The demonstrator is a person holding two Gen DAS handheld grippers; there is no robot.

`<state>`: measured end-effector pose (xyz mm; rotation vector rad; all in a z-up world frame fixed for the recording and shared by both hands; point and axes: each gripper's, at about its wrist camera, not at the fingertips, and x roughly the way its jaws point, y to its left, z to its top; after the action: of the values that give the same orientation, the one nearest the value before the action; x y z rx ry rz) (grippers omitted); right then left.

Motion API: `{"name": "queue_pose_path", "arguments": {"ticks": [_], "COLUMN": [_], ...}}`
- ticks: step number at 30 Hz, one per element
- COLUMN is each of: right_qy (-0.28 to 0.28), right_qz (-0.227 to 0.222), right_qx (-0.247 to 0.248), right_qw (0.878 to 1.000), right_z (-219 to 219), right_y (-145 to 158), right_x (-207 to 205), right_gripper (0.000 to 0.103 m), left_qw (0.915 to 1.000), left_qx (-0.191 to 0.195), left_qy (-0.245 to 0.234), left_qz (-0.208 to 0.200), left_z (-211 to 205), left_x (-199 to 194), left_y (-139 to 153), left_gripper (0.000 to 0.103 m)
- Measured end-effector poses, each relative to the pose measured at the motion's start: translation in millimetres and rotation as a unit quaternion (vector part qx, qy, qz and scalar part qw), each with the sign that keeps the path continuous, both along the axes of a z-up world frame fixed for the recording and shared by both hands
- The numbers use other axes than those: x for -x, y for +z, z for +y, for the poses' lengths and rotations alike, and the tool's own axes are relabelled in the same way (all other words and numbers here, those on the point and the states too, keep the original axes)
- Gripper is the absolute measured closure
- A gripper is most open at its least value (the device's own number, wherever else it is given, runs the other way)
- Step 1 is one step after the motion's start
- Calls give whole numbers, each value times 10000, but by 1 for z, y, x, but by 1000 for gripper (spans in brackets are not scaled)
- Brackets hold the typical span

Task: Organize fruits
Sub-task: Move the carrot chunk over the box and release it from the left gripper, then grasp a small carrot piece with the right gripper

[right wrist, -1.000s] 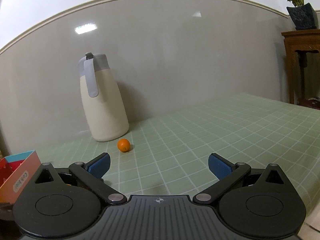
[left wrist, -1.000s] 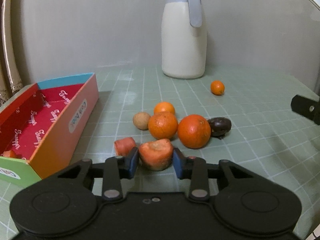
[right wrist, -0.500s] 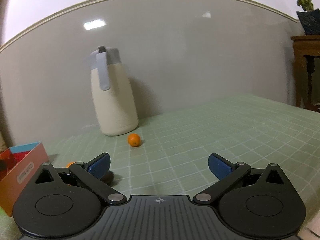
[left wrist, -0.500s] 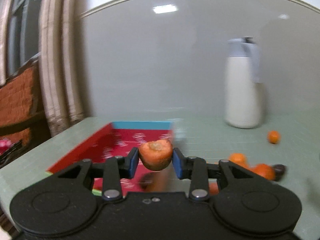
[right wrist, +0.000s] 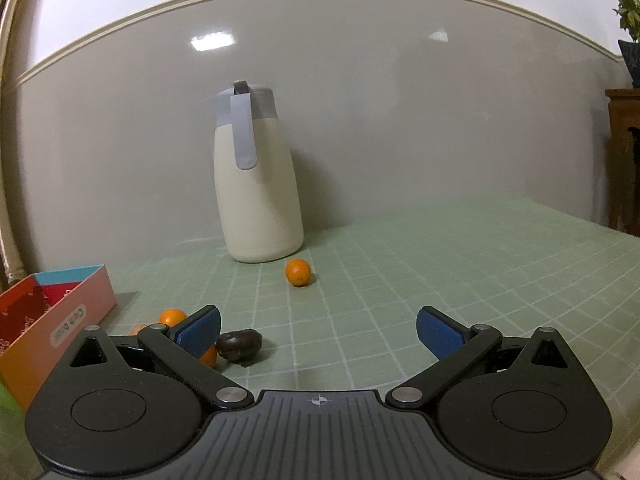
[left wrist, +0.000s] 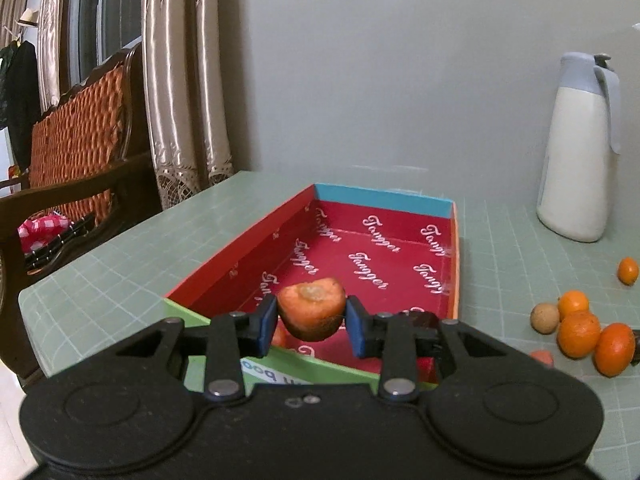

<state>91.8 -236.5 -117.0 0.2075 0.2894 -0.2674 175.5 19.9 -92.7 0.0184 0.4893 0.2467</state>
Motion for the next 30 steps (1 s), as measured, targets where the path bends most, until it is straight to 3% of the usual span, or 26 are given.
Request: {"name": "queue_pose_path", "arguments": {"ticks": [3, 6, 8, 10, 14, 19, 24, 26, 27, 30], "right_qy": [-57, -40, 49, 206, 642, 1393, 1919, 2053, 2127, 2204], "right_qz": [4, 25, -3, -84, -179, -201, -44, 91, 175, 524], "right_qx": [6, -25, -48, -41, -40, -80, -115, -42, -25, -68], "right_qw": [10000, 10000, 10000, 9997, 9978, 9900, 9813, 9786, 9770, 9740], "right_z": [0, 1, 3, 9, 27, 52, 81, 93, 98, 110], "right_y": [0, -1, 0, 2, 5, 10, 7, 5, 3, -2], "right_x": [1, 0, -1, -1, -3, -14, -30, -37, -40, -53], "right_gripper": [0, 0, 0, 0, 0, 0, 1, 14, 26, 29], "left_qw": [10000, 10000, 9998, 9989, 9967, 9925, 9825, 9792, 9779, 9755], "left_qx": [5, 42, 123, 57, -29, 136, 506, 638, 668, 696], "left_qy": [16, 20, 76, 252, 458, 1059, 1758, 1902, 1955, 2060], "left_qz": [17, -10, -162, -398, -668, -591, -344, -308, -308, -345], "left_z": [1, 4, 9, 16, 37, 84, 133, 147, 152, 162], "left_x": [-1, -1, 5, 13, 27, 35, 35, 38, 40, 44], "left_y": [-1, 0, 4, 9, 18, 21, 17, 18, 18, 22], "left_gripper": [73, 62, 28, 18, 10, 9, 8, 8, 8, 8]}}
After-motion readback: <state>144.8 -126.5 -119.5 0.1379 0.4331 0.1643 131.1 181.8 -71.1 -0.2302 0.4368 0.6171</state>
